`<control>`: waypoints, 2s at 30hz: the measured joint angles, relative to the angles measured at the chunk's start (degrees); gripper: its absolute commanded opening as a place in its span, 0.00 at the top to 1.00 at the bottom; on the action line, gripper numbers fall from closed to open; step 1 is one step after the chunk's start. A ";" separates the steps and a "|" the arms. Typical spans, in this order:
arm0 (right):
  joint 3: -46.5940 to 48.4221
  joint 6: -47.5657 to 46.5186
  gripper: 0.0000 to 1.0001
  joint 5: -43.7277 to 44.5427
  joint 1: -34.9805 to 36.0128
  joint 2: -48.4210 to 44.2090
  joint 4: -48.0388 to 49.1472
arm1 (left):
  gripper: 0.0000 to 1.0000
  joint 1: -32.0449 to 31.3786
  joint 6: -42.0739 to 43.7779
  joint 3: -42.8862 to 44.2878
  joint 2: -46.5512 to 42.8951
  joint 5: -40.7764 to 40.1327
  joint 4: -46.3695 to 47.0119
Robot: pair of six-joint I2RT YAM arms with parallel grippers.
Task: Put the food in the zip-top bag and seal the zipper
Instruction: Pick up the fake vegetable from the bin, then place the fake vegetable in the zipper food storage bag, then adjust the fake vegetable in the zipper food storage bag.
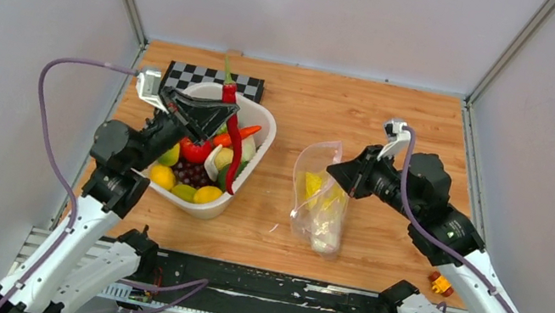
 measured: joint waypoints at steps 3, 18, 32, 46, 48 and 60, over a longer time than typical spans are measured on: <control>-0.11 0.07 1.00 -0.50 0.00 0.24 0.55 | 0.92 -2.67 -3.72 0.15 -1.07 -0.39 6.40; -1.11 1.64 1.00 -2.29 0.00 -0.09 3.37 | 0.90 -24.46 -2.58 5.84 16.35 -8.57 30.80; -1.75 2.03 1.00 -2.19 0.00 -2.97 3.34 | 0.92 -26.29 3.21 8.15 24.87 -10.69 36.79; -2.60 2.80 1.00 -1.18 0.00 -3.91 3.82 | 0.40 -33.05 5.42 1.36 26.80 -11.10 29.11; -2.62 2.86 0.99 -0.81 0.00 -3.98 3.80 | 0.39 -33.09 5.64 0.96 26.16 -11.78 27.19; -2.69 3.02 0.99 0.22 0.00 -5.35 3.72 | 0.37 -33.09 9.53 1.49 20.57 -14.49 13.22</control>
